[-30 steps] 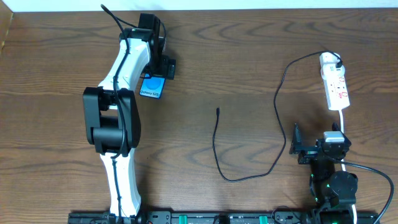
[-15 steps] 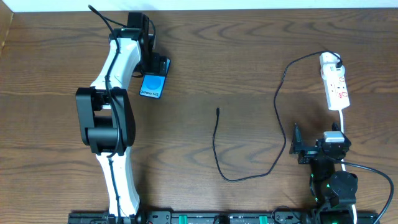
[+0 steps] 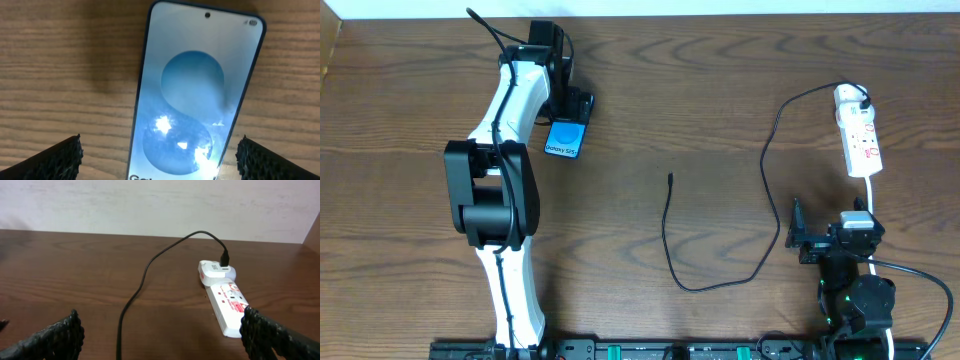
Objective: Plug charger to phone and switch on socket
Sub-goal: 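Lower the left gripper and close its fingers on the phone's sides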
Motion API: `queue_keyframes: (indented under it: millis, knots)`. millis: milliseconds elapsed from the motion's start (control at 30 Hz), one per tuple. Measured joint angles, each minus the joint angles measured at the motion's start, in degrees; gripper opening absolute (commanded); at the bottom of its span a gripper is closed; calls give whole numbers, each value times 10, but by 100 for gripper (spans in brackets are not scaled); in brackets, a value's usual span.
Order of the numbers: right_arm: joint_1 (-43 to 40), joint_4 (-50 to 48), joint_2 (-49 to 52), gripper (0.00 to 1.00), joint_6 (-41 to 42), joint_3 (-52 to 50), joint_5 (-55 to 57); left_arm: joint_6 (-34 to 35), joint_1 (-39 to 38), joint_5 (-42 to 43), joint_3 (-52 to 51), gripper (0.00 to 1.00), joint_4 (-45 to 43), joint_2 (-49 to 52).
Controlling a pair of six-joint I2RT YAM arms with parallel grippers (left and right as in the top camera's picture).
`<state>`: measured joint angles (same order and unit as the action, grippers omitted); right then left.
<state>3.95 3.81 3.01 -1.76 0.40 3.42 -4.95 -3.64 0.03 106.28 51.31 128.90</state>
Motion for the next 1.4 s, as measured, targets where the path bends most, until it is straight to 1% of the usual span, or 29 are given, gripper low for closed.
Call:
queue_keyframes:
  millis: [267, 867, 1167, 1400]
  knots:
    - [0, 0, 0, 99, 0, 0, 0, 0, -1, 0, 0, 98, 13, 0]
    - [0, 0, 0, 99, 0, 0, 0, -11, -17, 0, 4, 98, 7, 1]
    - [0, 0, 0, 99, 0, 0, 0, -12, -17, 0, 4, 98, -7, 34]
    - [0, 0, 0, 99, 0, 0, 0, -13, -17, 0, 4, 98, -12, 36]
